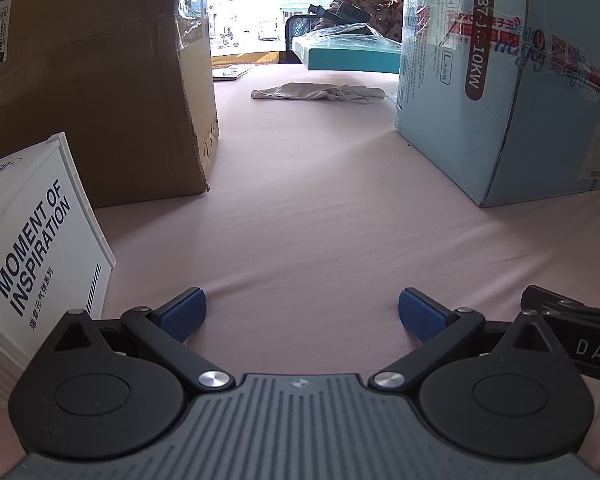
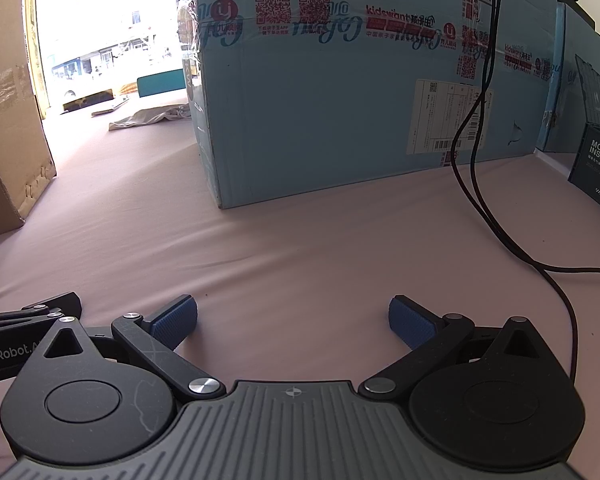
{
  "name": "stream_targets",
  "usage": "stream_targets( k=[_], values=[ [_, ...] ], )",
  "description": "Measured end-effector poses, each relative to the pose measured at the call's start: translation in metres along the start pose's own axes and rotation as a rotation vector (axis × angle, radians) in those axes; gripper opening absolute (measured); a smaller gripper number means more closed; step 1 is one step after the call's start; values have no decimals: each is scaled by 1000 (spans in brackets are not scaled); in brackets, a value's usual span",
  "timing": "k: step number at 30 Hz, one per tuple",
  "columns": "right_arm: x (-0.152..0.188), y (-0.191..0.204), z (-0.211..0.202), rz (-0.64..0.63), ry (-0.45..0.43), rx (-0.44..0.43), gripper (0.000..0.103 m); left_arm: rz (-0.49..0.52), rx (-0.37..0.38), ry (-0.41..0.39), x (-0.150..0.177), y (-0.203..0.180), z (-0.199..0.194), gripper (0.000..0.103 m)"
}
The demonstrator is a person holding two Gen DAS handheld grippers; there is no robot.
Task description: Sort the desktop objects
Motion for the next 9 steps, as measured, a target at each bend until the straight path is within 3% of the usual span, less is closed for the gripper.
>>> stream_targets(
  k=[9],
  values=[
    [0,0,0,0,0,0,103,-2,3,-1,0,-1,0,103]
  ],
)
Point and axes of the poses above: each gripper's, at about its wrist camera, not at the fingertips, and z roughly the way its jaws point, y to its left, x to its underside, the point moved 4 cm from there along z, roughly the way its jaws point, and after that the axes turned 3 degrees about x, right-handed, at the moved point
